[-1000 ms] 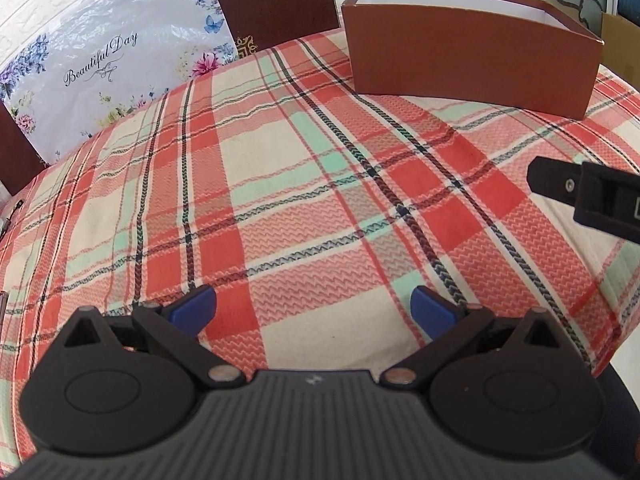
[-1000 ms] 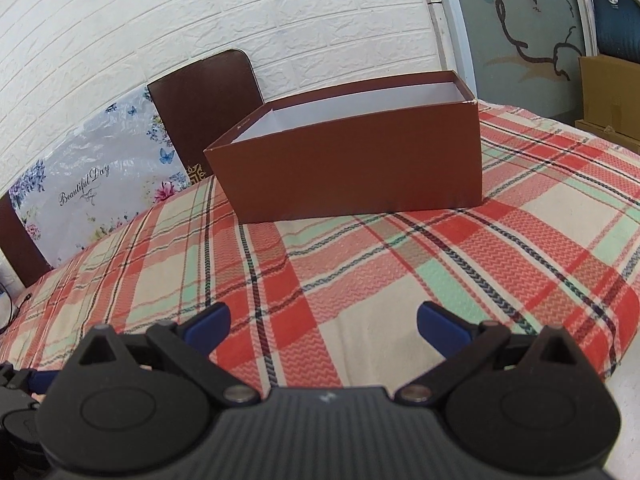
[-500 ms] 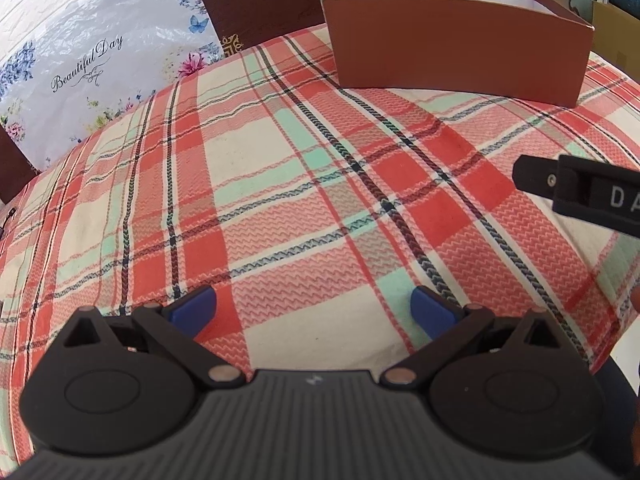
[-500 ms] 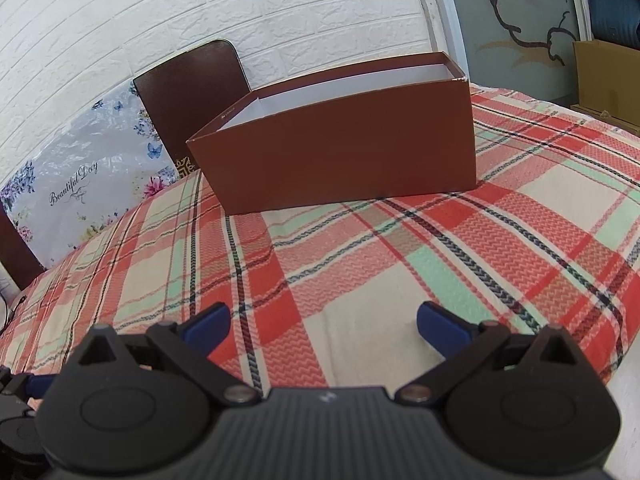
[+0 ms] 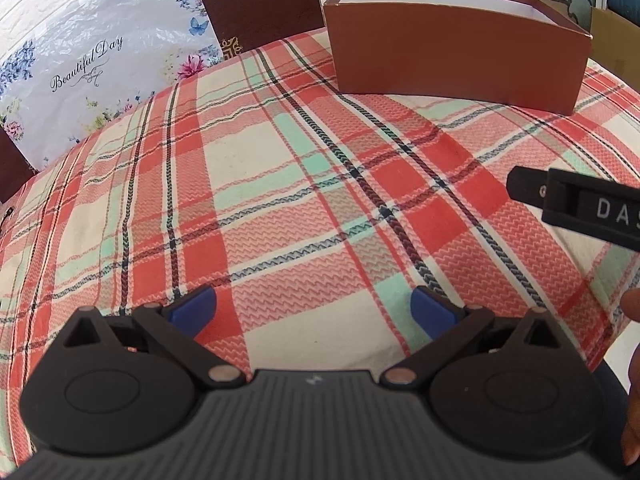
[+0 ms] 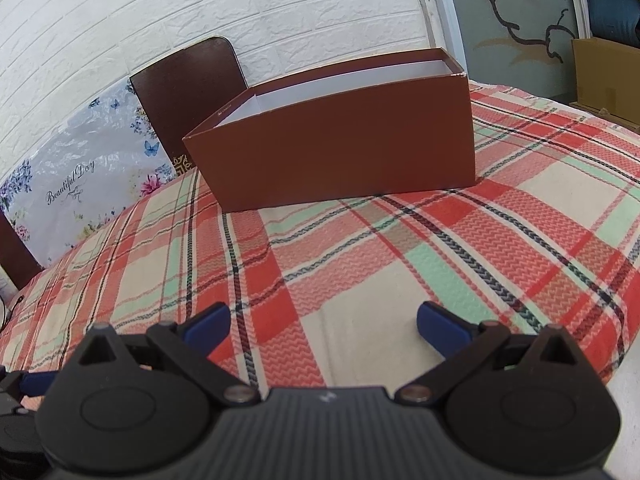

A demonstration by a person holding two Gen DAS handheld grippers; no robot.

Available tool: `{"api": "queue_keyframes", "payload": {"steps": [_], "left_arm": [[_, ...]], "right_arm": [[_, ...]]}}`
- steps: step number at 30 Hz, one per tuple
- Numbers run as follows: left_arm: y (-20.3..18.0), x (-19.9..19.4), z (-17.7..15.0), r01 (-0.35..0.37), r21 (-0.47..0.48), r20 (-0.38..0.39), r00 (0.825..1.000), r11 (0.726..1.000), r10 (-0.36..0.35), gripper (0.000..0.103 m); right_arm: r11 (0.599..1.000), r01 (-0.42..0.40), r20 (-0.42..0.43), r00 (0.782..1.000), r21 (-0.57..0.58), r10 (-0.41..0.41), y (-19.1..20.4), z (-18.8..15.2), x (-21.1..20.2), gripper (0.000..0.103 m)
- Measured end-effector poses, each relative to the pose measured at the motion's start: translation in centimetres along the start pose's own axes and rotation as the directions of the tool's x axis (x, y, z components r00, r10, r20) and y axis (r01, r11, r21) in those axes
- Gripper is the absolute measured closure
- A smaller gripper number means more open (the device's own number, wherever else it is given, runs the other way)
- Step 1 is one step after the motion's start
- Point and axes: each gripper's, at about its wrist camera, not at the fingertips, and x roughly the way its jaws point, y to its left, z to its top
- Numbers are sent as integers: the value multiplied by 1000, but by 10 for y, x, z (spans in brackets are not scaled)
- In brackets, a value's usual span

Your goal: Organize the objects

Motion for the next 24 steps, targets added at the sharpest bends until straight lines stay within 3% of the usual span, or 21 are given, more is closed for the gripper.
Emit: {"api": "queue_keyframes", "payload": {"steps": [24], "left_arm": [[-1, 1, 0, 0, 6, -5, 1000, 1000, 0, 0]], "right_arm": [[1000, 5, -8, 1000, 3, -5, 0, -1, 1, 0]]}}
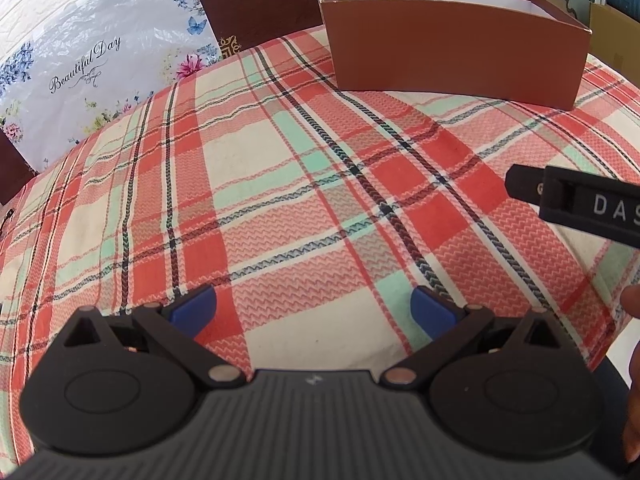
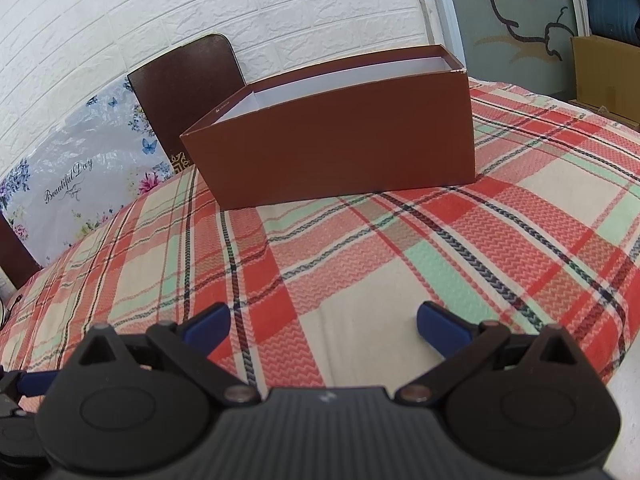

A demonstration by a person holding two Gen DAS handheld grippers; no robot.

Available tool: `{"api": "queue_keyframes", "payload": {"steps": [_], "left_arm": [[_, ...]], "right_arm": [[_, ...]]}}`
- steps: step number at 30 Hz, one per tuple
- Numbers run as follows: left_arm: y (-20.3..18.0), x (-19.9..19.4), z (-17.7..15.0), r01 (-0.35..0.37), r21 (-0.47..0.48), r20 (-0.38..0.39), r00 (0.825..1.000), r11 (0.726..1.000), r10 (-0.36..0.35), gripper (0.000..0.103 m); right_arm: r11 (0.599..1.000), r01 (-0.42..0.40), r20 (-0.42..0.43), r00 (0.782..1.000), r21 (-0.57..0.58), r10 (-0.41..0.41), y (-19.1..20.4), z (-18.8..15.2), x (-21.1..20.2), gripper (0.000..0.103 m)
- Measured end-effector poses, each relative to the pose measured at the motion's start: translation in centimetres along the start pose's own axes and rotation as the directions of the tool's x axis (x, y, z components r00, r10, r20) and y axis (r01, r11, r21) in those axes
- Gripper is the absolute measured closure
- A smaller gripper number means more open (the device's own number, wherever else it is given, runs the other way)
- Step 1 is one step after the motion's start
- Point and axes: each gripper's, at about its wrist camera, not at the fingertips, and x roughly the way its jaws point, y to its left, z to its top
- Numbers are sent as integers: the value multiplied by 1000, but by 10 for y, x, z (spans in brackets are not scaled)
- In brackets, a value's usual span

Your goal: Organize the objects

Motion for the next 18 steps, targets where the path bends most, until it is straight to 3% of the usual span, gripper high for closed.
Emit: {"api": "queue_keyframes", "payload": {"steps": [18], "left_arm": [[1, 1, -3, 12, -6, -15, 1000, 1000, -12, 0]], "right_arm": [[1000, -1, -3, 1000, 3, 1, -1, 0, 0, 0]]}}
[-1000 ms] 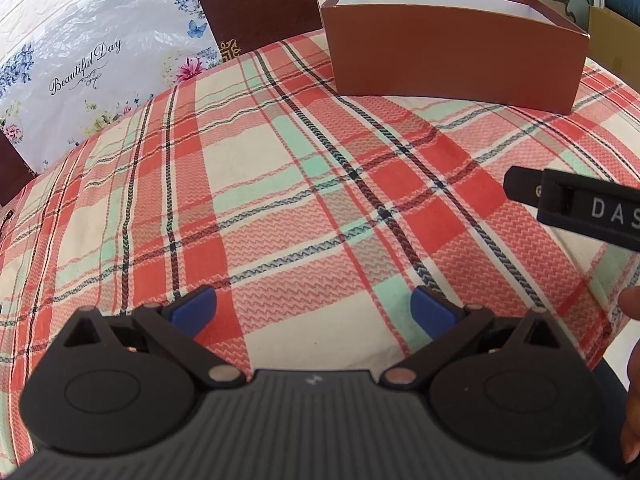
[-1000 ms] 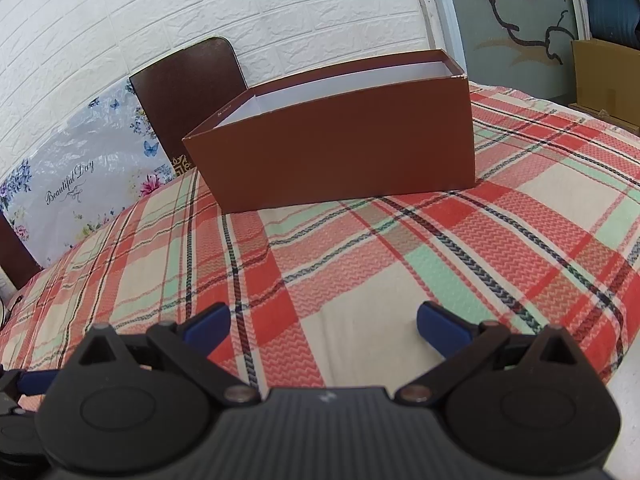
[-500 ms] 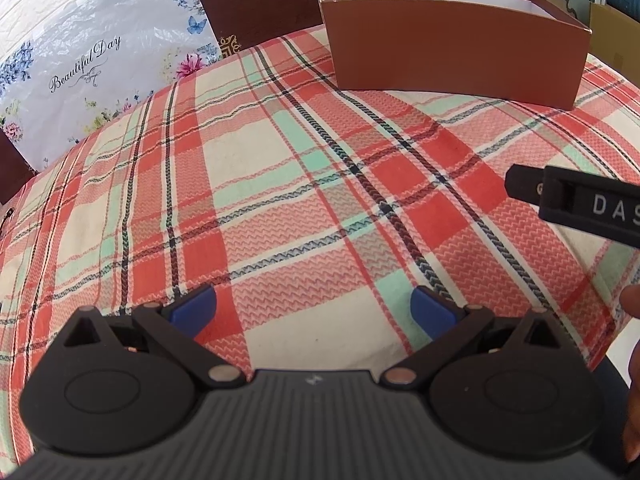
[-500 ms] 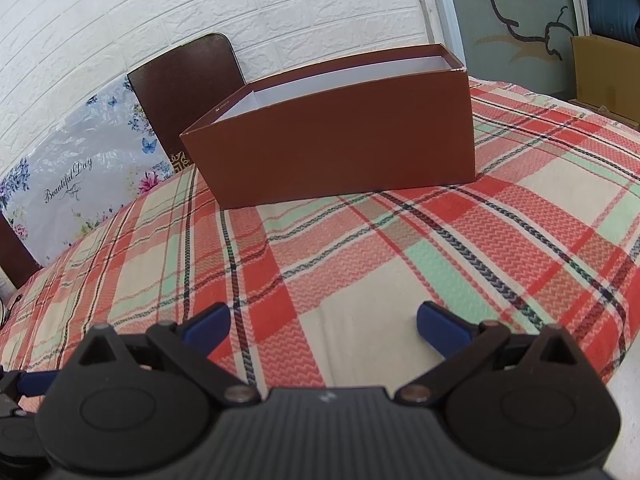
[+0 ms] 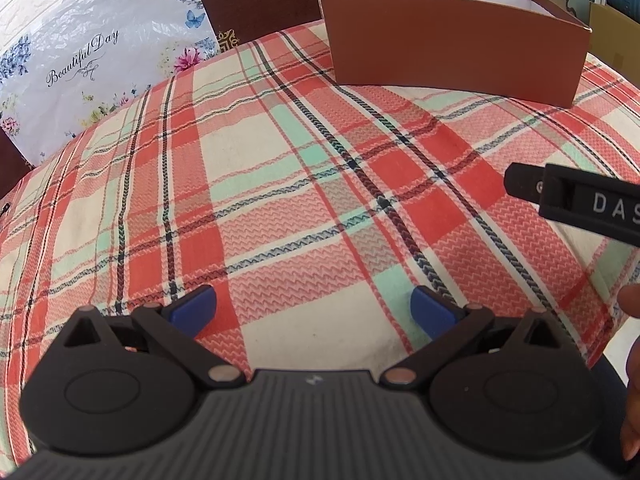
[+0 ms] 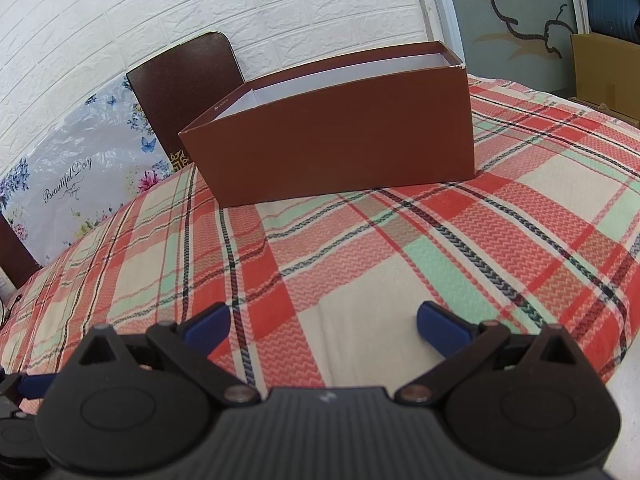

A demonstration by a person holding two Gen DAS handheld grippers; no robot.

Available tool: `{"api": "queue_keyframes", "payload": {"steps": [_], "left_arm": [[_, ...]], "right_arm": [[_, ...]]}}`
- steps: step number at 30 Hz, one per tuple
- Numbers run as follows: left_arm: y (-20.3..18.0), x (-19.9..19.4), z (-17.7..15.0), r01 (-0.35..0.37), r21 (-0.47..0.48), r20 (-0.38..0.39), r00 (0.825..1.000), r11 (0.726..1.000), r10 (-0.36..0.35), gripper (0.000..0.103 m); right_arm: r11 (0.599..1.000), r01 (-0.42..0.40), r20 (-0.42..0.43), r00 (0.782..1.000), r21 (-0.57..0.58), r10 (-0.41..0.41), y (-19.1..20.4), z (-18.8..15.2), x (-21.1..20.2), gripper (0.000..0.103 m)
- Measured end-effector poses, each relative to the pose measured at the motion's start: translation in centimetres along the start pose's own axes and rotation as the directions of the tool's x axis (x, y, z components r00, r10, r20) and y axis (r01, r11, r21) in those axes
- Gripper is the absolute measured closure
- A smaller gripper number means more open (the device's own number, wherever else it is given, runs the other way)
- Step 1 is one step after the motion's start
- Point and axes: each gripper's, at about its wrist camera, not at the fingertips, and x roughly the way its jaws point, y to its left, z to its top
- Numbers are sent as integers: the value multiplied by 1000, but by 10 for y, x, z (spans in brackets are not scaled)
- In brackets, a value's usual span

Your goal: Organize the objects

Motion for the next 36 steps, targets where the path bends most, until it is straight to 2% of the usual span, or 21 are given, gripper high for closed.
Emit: {"api": "queue_keyframes", "payload": {"steps": [18, 36], "left_arm": [[-1, 0, 0, 0, -3, -3, 1000, 1000, 0, 0], [0, 0, 1, 39, 9, 9, 999, 999, -39, 0]], "right_arm": [[1000, 1, 0, 1000, 1, -1, 1, 0, 0, 0], [1000, 2, -1, 1000, -2, -2, -1, 0, 0, 0]]}}
